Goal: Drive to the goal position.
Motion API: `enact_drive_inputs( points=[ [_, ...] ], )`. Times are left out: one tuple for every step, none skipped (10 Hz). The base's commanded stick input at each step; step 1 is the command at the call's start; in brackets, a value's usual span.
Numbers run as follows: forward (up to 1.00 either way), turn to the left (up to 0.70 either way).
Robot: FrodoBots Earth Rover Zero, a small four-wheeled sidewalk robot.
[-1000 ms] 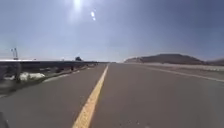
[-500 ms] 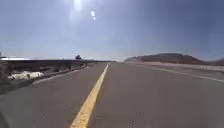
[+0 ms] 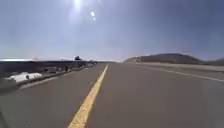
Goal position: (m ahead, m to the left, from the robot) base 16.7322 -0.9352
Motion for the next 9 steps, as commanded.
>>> enact_drive_inputs(
  points=[
    [0.85, 0.0],
    [0.85, 0.0],
    [0.85, 0.0],
    [0.85, 0.0],
    [0.85, 0.0],
    [0.85, 0.0],
    [0.85, 0.0],
    [0.85, 0.0],
    [0.85, 0.0]
  ],
)
